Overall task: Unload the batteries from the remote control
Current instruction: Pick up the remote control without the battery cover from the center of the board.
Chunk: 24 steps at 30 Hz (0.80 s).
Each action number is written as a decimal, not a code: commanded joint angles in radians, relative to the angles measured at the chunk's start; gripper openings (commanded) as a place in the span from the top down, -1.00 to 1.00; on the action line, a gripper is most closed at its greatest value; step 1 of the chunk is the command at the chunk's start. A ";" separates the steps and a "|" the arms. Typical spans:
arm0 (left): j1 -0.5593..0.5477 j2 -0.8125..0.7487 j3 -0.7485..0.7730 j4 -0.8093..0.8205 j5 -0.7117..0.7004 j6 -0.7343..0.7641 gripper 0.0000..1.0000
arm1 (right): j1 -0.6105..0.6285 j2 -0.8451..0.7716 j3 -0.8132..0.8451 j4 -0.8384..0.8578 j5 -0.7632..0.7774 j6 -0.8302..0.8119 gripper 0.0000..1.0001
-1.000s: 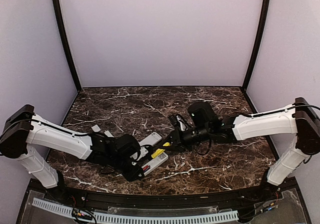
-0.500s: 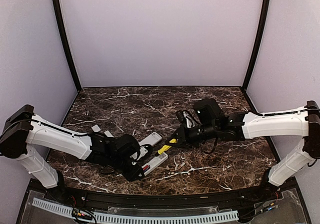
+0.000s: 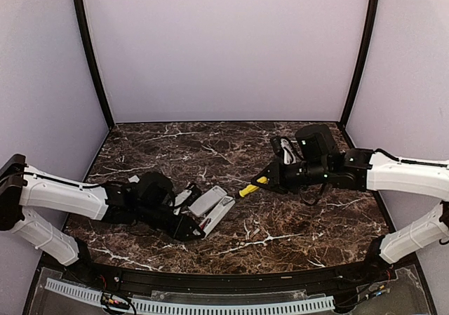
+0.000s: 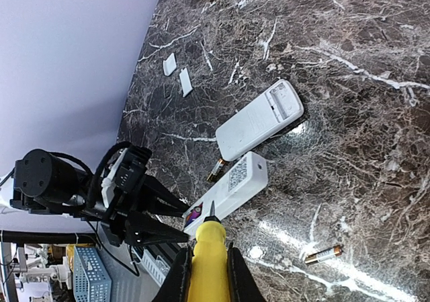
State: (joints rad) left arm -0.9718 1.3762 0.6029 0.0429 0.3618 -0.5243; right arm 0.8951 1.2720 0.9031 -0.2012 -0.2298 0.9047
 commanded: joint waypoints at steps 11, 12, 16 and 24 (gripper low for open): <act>0.131 -0.017 -0.137 0.523 0.488 -0.456 0.71 | -0.018 -0.031 -0.016 -0.021 0.047 -0.011 1.00; 0.132 -0.015 -0.138 0.526 0.502 -0.459 0.71 | -0.018 -0.033 -0.016 -0.020 0.049 -0.010 1.00; 0.151 0.022 -0.194 0.756 0.555 -0.582 0.71 | -0.018 -0.045 -0.017 -0.030 0.062 -0.010 1.00; 0.170 0.172 -0.261 1.205 0.607 -0.857 0.76 | -0.018 -0.062 -0.023 -0.041 0.073 -0.008 1.00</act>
State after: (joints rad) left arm -0.8059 1.5108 0.3508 0.9119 0.8879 -1.2469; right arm 0.8825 1.2266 0.8974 -0.2264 -0.1856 0.8993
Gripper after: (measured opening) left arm 0.371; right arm 0.134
